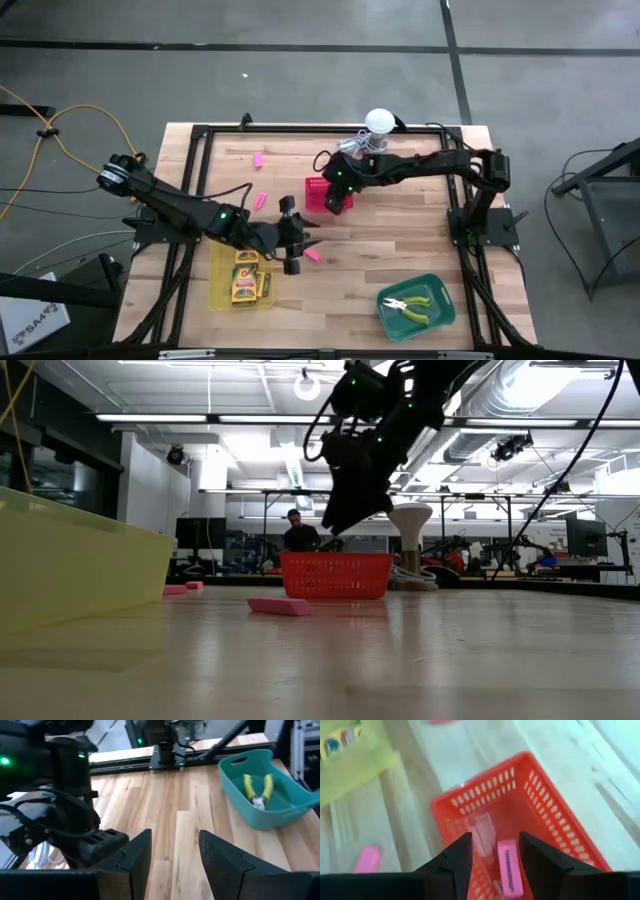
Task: Pick & Place School Supplies
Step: Put the pink eraser into the red bin
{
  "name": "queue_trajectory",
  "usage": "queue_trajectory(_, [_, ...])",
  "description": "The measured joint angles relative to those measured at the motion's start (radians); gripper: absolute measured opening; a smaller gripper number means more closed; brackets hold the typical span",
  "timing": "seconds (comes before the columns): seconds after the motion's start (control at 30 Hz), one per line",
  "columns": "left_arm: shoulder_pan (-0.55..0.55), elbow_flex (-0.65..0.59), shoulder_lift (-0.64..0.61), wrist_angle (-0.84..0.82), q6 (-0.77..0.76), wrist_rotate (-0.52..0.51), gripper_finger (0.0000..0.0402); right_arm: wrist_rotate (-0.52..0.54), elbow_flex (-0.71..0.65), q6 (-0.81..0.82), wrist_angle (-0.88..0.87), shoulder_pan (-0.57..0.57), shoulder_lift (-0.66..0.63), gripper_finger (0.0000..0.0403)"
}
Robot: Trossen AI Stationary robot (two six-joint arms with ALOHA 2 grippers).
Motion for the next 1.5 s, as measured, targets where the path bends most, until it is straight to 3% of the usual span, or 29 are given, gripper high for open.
queue_trajectory(0.2, [-0.039,0.000,0.000,-0.001,0.033,0.000,0.0159,-0.024,-0.001,-0.001,-0.034,0.016,-0.047,0.0149])
queue_trajectory(0.5, [-0.068,0.000,0.000,-0.007,0.027,-0.008,0.0159,-0.020,0.000,0.013,-0.251,0.065,-0.157,0.0148])
queue_trajectory(0.8, [-0.077,0.000,0.000,-0.031,-0.039,-0.007,0.0159,-0.022,-0.002,0.126,-0.437,0.152,-0.237,0.0148])
queue_trajectory(1.03, [-0.070,0.000,0.000,-0.153,-0.183,0.006,0.0159,-0.013,-0.003,0.204,-0.530,0.242,-0.258,0.0148])
queue_trajectory(1.3, [-0.007,0.000,0.000,-0.327,-0.203,0.106,0.0159,-0.010,-0.003,0.273,-0.542,0.347,-0.257,0.0148])
queue_trajectory(1.5, [0.060,0.000,0.037,-0.352,-0.067,0.251,0.0159,0.026,-0.003,0.344,-0.552,0.442,-0.257,0.0149])
